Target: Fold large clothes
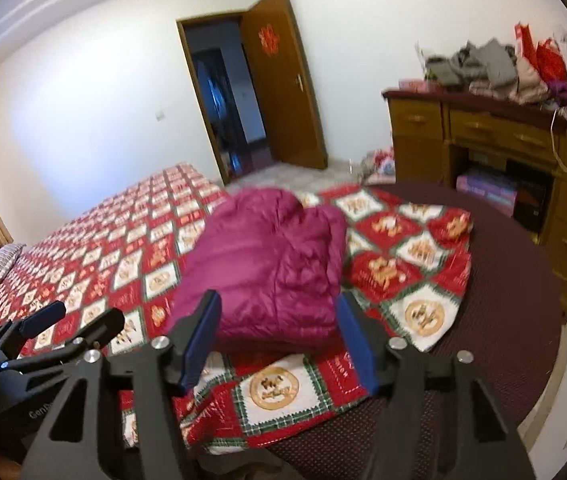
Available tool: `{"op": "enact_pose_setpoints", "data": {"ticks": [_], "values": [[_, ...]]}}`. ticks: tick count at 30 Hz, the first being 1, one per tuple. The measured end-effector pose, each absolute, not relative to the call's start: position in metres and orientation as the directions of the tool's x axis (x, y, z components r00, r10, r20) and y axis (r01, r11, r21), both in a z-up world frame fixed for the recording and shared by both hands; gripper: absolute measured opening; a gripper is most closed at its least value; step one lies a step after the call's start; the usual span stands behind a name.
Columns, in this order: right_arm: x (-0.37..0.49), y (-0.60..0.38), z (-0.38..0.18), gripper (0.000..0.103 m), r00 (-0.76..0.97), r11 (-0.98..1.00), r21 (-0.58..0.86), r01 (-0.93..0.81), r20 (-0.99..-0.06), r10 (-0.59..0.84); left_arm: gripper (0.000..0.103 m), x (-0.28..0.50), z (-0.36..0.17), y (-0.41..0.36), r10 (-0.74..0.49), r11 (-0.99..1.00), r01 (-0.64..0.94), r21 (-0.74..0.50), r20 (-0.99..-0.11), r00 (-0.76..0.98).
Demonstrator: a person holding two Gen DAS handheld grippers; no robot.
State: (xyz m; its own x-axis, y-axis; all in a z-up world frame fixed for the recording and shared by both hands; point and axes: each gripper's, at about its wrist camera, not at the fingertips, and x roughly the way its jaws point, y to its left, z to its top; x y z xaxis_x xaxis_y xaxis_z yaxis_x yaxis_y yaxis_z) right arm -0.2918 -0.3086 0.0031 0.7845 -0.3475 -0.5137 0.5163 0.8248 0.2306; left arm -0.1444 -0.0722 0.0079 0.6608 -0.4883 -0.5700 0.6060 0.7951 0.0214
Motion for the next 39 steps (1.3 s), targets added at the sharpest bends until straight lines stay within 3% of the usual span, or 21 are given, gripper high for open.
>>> {"op": "enact_pose_setpoints", "data": {"ticks": [17, 27, 39], "values": [[-0.328, -0.279, 0.06, 0.074, 0.857, 0.842, 0.203, 0.5, -0.255, -0.448, 0.092, -0.174, 0.065, -0.037, -0.518, 0.83, 0.558, -0.004, -0.38, 0.767], [-0.335, -0.278, 0.067, 0.074, 0.862, 0.842, 0.201, 0.501, -0.202, -0.465, 0.096, -0.195, 0.085, -0.026, -0.531, 0.832, 0.554, 0.021, -0.257, 0.807], [-0.335, -0.266, 0.072, 0.077, 0.867, 0.857, 0.145, 0.495, -0.155, -0.474, 0.097, -0.198, 0.089, -0.022, -0.533, 0.833, 0.553, 0.012, -0.246, 0.809]]}}
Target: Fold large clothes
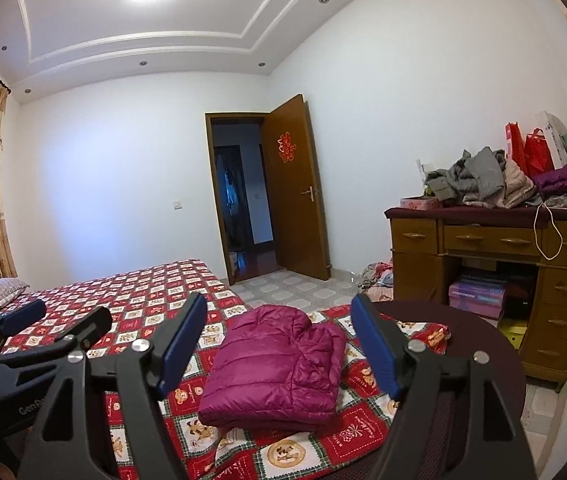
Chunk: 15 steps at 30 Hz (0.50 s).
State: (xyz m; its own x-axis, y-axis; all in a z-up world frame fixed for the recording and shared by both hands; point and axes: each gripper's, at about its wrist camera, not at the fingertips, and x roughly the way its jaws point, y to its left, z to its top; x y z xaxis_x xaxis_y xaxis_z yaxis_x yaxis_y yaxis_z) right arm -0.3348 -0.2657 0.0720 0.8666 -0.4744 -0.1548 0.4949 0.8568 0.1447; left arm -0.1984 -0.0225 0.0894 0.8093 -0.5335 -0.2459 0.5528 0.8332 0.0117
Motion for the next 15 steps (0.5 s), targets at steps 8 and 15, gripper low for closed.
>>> {"op": "enact_pose_setpoints", "data": {"ticks": [8, 15], "values": [[-0.3377, -0.2653, 0.0734, 0.077, 0.866, 0.855, 0.149, 0.497, -0.151, -0.477, 0.097, -0.1999, 0.0887, -0.0212, -0.533, 0.834, 0.551, 0.006, -0.248, 0.809], [-0.3364, -0.2661, 0.0737, 0.077, 0.867, 0.857, 0.147, 0.494, -0.156, -0.473, 0.097, -0.199, 0.0885, -0.0205, -0.532, 0.835, 0.551, 0.008, -0.247, 0.81]]}}
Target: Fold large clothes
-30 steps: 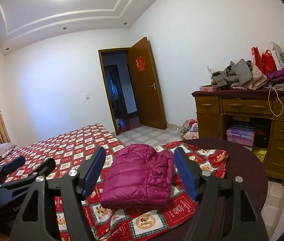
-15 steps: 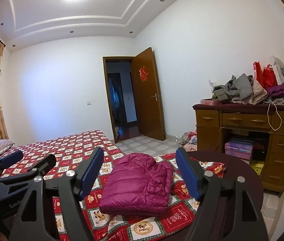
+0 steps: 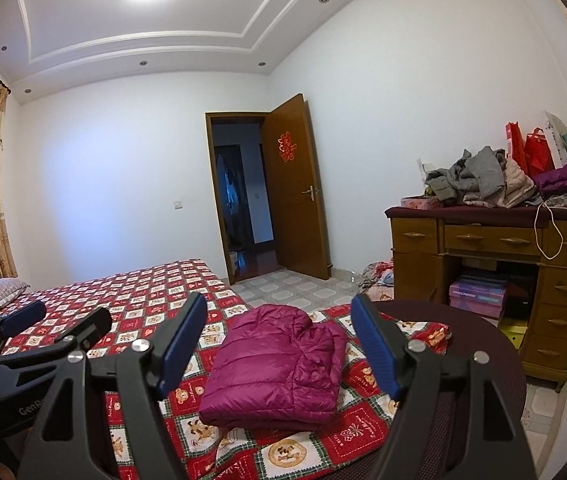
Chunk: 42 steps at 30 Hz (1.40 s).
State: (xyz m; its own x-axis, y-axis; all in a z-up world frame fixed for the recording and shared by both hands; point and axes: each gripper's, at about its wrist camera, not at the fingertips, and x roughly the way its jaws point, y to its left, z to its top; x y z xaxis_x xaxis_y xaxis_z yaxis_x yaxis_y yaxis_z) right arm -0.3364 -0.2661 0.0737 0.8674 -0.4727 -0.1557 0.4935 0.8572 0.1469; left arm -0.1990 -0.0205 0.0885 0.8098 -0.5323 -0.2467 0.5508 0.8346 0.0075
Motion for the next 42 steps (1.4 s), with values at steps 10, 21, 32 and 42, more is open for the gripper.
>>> {"op": "enact_pose_setpoints", "data": {"ticks": [10, 21, 32, 42], "values": [[-0.336, -0.266, 0.074, 0.077, 0.867, 0.857, 0.146, 0.494, -0.152, -0.474, 0.097, -0.2, 0.09, -0.018, -0.534, 0.836, 0.548, -0.002, -0.229, 0.814], [-0.336, -0.267, 0.074, 0.077, 0.868, 0.857, 0.151, 0.493, -0.15, -0.474, 0.097, -0.202, 0.092, -0.017, -0.533, 0.838, 0.545, -0.004, -0.217, 0.818], [-0.337, -0.267, 0.074, 0.077, 0.868, 0.856, 0.152, 0.493, -0.151, -0.473, 0.097, -0.202, 0.098, -0.013, -0.513, 0.854, 0.52, 0.001, -0.16, 0.843], [-0.336, -0.266, 0.074, 0.077, 0.869, 0.857, 0.153, 0.492, -0.151, -0.472, 0.097, -0.209, 0.101, -0.019, -0.548, 0.827, 0.56, 0.051, -0.145, 0.823]]}}
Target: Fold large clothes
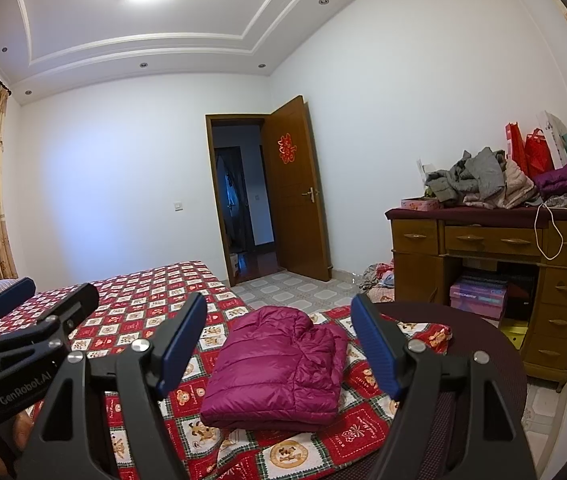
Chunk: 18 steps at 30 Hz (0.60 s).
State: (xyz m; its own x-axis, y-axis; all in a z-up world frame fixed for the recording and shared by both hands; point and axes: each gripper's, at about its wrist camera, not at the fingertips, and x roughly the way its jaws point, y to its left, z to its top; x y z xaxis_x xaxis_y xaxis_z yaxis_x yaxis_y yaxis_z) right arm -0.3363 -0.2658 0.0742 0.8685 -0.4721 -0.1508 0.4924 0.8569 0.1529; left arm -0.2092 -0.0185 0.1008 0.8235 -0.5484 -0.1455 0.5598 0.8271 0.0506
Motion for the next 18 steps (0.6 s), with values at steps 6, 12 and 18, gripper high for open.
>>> {"op": "enact_pose_setpoints", "data": {"ticks": [6, 12, 18], "values": [[-0.336, -0.267, 0.074, 0.078, 0.869, 0.857, 0.153, 0.492, -0.151, -0.471, 0.097, -0.202, 0.103, -0.017, -0.562, 0.821, 0.571, 0.002, -0.182, 0.807], [-0.336, -0.266, 0.075, 0.078, 0.869, 0.858, 0.15, 0.491, -0.153, -0.471, 0.097, -0.193, 0.102, -0.013, -0.56, 0.824, 0.565, -0.044, -0.213, 0.8], [-0.337, -0.265, 0.075, 0.078, 0.868, 0.857, 0.15, 0.492, -0.155, -0.471, 0.097, -0.193, 0.101, -0.014, -0.563, 0.821, 0.57, -0.037, -0.223, 0.796]]}}
